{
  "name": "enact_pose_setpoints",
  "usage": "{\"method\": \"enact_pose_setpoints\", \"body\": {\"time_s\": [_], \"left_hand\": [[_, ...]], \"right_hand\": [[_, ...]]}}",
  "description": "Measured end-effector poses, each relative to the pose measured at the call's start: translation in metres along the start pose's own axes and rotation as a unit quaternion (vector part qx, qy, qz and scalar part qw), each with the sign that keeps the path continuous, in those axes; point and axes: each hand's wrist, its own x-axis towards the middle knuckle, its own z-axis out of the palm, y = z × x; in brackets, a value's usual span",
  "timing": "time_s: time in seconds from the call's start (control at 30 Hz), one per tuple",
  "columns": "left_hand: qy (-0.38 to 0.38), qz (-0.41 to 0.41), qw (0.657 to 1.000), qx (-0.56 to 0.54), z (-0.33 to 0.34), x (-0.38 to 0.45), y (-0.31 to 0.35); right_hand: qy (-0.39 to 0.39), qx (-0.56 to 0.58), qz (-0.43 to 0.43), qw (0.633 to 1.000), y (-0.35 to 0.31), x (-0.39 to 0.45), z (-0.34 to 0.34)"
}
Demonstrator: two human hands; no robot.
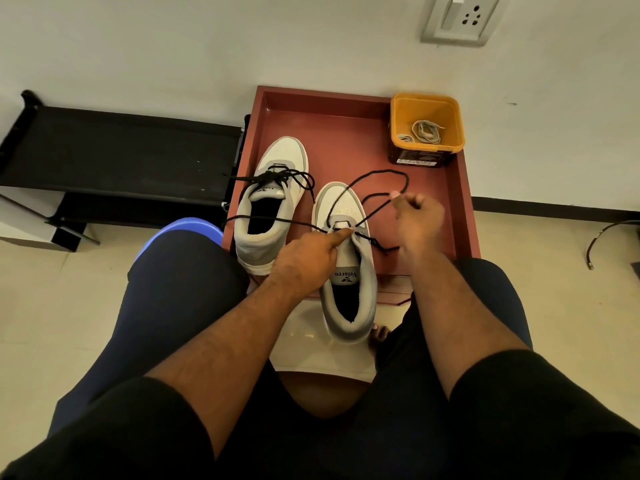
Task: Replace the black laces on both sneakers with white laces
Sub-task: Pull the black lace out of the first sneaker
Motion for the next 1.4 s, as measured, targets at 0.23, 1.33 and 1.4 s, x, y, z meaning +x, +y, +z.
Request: {"method": "enact_pose_setpoints", "body": {"time_s": [0.23,1.33,1.4], "left_hand": [[-0.005,-0.001,1.000,-0.021,-0.001,0.003,0.004],[0.003,-0.013,0.998,-0.057,0.002,0.000,-0.001],[0.004,-0.013,0.999,-0.048,0.001,-0.001,0.000]], "right_hand": [[-0.224,-0.041,0.126,0.965,0.008,-0.023,0.002],[-0.088,-0.433,-0.200,0.874,0.007,-0.006,0.000],[0.020,-0.350,-0.111,0.930,-0.001,0.001,-0.009]]}}
